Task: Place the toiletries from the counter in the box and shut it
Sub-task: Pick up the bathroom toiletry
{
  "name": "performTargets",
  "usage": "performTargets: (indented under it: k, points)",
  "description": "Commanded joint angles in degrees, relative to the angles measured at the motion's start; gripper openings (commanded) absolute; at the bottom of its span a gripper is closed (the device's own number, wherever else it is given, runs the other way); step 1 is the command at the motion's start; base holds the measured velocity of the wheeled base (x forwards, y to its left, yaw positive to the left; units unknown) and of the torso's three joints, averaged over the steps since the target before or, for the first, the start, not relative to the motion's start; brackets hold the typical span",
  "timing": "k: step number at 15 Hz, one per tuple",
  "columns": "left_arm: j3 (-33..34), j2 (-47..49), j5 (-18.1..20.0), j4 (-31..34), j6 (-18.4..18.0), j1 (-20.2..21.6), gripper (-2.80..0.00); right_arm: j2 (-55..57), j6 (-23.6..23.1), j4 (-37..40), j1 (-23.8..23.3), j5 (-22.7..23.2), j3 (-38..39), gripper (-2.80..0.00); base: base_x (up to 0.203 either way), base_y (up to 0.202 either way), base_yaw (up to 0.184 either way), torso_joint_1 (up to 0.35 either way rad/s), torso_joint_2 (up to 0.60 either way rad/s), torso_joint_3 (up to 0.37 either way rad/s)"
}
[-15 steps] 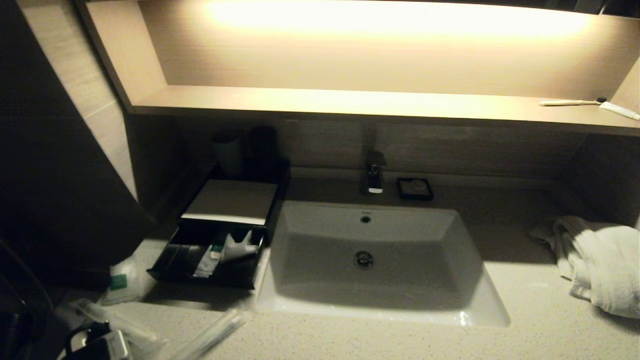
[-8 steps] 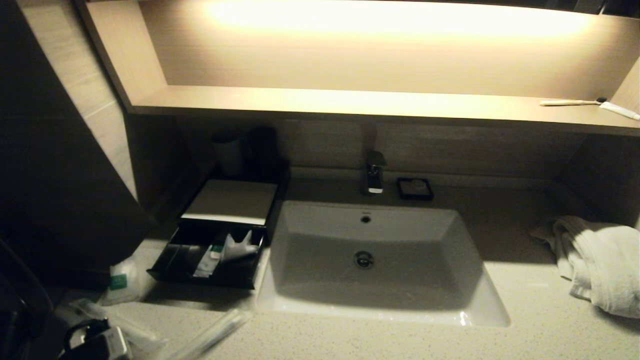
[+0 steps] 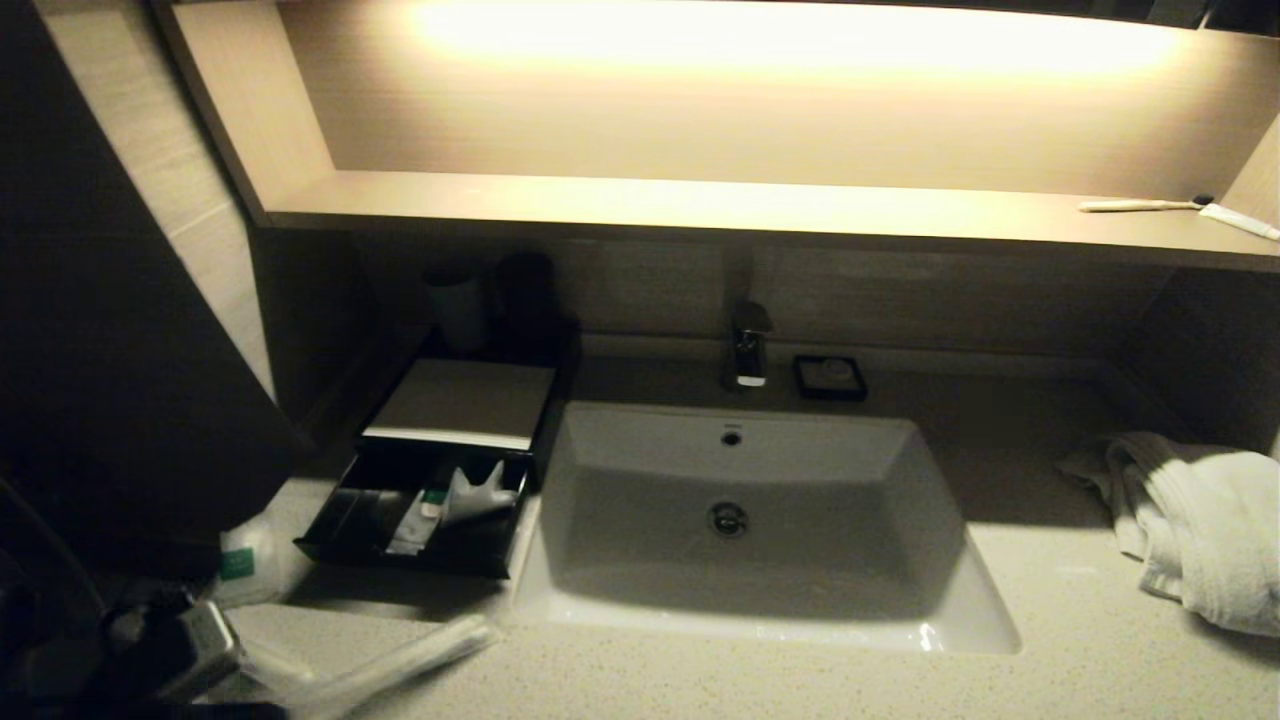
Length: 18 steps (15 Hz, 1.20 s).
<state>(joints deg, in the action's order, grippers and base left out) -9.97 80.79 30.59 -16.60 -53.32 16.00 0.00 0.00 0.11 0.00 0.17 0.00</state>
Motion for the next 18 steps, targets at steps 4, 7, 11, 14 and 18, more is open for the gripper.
performTargets:
  k: [4,7,11,14,18]
  points:
    - [-5.01,4.58,-0.29,-0.3,3.51,0.16,-2.8,0.0,0.0,-0.02,0.0,0.0,0.0,-2.8,0.0,0.0,0.0,0.0,0.0,0.0]
    - [-5.59,6.24,-0.46,-0.45,3.49,0.17,-2.8,0.0,0.0,-0.02,0.0,0.0,0.0,-2.8,0.0,0.0,0.0,0.0,0.0,0.0]
    - [-7.14,6.67,0.06,-0.32,3.75,1.9,-2.8,0.0,0.0,-0.02,0.0,0.0,0.0,-2.8,0.0,0.0,0.0,0.0,0.0,0.0]
    - [-6.79,7.37,-0.52,-0.28,3.0,2.33,-2.8,0.0,0.0,0.06,0.0,0.0,0.0,-2.8,0.0,0.0,0.0,0.0,0.0,0.0]
    - [-6.2,7.41,-0.36,-0.28,2.06,2.19,-2.8,0.0,0.0,-0.02,0.0,0.0,0.0,-2.8,0.0,0.0,0.0,0.0,0.0,0.0]
